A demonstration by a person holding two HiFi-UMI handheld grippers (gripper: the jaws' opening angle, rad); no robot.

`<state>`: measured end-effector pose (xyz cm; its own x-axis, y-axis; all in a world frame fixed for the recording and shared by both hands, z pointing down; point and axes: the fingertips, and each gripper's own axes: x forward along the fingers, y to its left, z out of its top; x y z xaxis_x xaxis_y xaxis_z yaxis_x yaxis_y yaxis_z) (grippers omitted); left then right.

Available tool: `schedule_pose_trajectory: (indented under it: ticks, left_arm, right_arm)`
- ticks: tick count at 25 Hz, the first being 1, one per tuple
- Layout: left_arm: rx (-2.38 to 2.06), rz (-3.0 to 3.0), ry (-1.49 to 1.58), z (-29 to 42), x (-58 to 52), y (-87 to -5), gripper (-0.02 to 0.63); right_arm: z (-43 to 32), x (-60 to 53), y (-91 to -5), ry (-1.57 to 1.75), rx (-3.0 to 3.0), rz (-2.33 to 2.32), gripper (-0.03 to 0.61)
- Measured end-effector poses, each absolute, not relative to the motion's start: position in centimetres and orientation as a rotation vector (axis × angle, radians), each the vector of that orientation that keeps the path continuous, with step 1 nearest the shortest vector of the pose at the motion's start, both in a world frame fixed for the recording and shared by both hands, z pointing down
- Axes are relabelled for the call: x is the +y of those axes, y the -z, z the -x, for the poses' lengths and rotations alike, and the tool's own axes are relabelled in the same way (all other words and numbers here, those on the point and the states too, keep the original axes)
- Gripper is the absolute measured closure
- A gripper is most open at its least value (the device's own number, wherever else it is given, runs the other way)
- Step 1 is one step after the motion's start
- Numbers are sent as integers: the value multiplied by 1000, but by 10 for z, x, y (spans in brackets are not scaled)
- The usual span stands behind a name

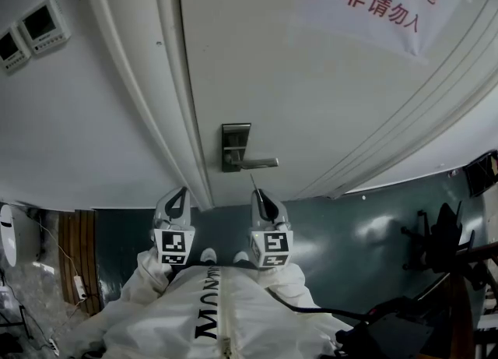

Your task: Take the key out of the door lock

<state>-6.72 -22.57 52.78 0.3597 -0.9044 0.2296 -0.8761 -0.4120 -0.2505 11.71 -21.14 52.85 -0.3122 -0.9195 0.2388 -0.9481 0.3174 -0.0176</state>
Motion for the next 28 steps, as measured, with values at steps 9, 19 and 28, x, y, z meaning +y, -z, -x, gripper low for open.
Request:
schedule_pose_trajectory:
  ticks: [9,19,28]
  left_arm:
    - [1736,2467,555,71,-191,-532,614]
    - [1665,2491,472,116,-114,-523,614]
    - [1641,2562,450,160,-29,-546,614]
  right_arm:
    - [-124,-195,-527,-285,-2481,-1673,563]
    - [-70,-115,-511,-254,-2475,-1747,561]
    - [-29,-24,-504,-203,-2411,-1820,555]
